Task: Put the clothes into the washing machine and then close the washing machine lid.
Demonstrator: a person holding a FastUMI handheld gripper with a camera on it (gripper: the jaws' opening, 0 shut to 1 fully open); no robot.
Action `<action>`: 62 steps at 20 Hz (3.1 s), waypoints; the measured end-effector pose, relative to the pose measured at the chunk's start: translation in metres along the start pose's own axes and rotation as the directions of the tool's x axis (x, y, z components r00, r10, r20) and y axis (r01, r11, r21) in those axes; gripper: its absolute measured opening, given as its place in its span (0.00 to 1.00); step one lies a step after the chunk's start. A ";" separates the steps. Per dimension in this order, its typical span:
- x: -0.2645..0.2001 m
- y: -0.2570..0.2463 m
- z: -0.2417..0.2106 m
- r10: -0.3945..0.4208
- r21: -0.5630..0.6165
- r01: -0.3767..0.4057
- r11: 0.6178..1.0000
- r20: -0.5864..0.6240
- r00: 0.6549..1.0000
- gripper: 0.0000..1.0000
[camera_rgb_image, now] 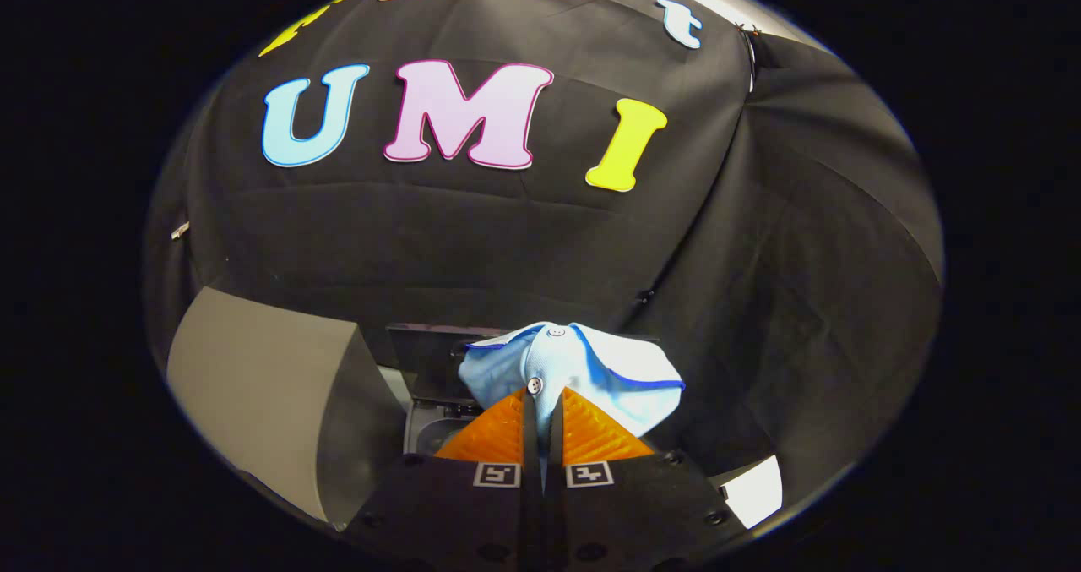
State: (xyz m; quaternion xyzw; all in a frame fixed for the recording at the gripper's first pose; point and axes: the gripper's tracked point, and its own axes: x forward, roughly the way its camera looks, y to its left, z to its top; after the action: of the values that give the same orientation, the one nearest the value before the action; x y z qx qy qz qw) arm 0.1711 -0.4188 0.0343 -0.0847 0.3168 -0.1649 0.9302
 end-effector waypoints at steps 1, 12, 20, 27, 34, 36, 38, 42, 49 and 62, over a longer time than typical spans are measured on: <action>0.006 -0.004 -0.009 -0.002 -0.006 0.001 1.000 -0.011 1.000 0.05; 0.077 0.008 -0.107 0.075 -0.021 -0.080 0.997 -0.168 0.983 0.05; 0.121 0.017 -0.168 0.101 0.019 -0.099 0.995 -0.260 0.960 0.05; 0.162 0.039 -0.222 0.145 0.033 -0.142 0.989 -0.336 0.931 0.05; 0.191 0.053 -0.273 0.152 0.071 -0.135 0.988 -0.391 0.908 0.05; 0.194 0.055 -0.289 0.155 0.071 -0.137 0.988 -0.414 0.897 0.05; 0.196 0.055 -0.305 0.153 0.052 -0.146 0.988 -0.441 0.884 0.05; 0.198 0.057 -0.324 0.154 0.053 -0.147 0.988 -0.474 0.867 0.05; 0.204 0.048 -0.334 0.115 0.025 -0.119 0.993 -0.512 0.851 0.32; 0.191 0.044 -0.322 0.123 0.042 -0.117 0.992 -0.482 0.868 0.98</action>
State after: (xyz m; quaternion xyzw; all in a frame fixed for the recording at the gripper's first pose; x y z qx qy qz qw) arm 0.1254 -0.4634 -0.3370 -0.0155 0.5426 -0.1248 0.8305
